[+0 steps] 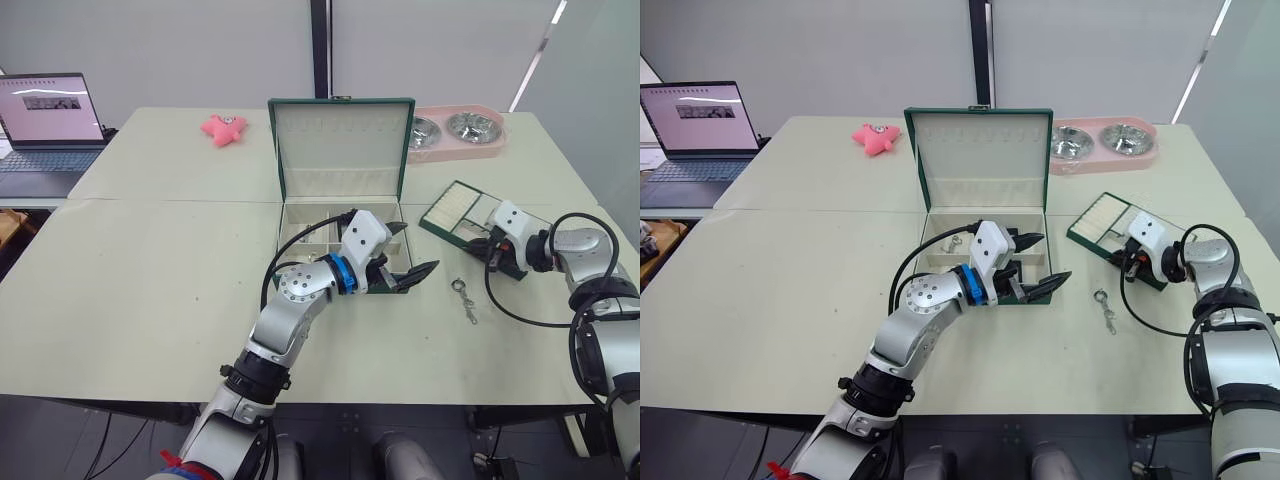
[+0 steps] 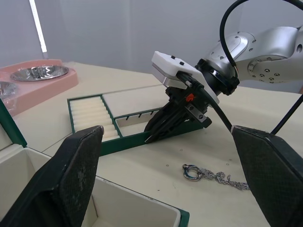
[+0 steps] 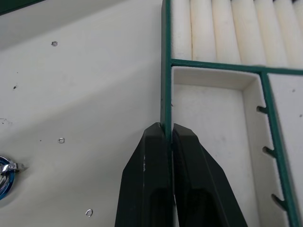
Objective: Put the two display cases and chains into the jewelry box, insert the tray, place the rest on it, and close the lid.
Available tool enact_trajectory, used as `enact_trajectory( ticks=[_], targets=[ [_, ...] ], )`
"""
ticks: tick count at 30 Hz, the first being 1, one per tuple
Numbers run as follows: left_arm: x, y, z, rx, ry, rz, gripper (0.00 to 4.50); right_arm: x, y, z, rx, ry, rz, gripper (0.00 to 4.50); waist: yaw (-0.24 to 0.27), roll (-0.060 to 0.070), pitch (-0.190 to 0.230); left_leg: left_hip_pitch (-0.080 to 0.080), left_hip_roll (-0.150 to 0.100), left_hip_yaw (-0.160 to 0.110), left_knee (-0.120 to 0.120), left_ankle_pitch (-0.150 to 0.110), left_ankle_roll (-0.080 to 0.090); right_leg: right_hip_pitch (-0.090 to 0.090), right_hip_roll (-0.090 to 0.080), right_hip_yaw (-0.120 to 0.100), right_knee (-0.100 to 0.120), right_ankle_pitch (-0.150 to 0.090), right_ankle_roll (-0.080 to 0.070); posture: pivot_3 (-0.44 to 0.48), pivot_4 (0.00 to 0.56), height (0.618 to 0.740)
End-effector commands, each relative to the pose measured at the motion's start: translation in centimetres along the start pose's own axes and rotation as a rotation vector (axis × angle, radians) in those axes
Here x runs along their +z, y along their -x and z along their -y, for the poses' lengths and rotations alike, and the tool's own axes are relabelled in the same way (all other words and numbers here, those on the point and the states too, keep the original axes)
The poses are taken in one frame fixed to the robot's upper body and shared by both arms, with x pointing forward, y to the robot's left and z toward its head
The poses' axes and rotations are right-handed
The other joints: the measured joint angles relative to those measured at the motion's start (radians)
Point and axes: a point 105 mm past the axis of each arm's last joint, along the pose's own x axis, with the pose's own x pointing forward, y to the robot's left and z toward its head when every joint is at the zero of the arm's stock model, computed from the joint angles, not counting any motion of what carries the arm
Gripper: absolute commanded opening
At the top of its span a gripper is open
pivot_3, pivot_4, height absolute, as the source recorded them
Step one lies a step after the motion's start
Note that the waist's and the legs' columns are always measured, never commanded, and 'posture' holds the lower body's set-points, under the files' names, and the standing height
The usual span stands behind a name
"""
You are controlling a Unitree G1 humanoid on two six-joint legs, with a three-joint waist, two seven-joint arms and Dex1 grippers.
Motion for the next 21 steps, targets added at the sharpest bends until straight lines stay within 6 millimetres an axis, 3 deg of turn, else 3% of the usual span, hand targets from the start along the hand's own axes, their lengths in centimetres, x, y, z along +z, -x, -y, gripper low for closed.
enact_trajectory(
  ticks=[1,15,21],
  targets=[
    [1.5,-0.2,0.1,-0.005,-0.014,0.054,4.50,0.8,1.0,1.1,-0.028,0.030,0.000,0.01,0.000,0.000,0.000,0.000,0.000,0.000,0.000,0.000,0.000,0.000,0.000,0.000,0.000,0.000,0.000,0.000,0.150,0.740],
    [1.2,-0.1,-0.2,0.011,-0.010,0.054,4.50,1.6,1.5,1.5,-0.027,0.011,0.035,0.01,0.000,0.000,0.000,0.000,0.000,0.000,0.000,0.000,0.000,0.000,0.000,0.000,0.000,0.000,0.000,0.000,0.150,0.740],
    [0.7,0.9,-0.1,0.019,-0.020,0.049,4.50,2.4,2.3,1.6,-0.001,0.023,0.067,0.01,-0.001,0.000,0.000,0.000,0.000,0.000,0.000,0.000,0.000,0.000,0.000,0.000,0.000,0.000,0.000,0.000,0.150,0.740]
  ],
)
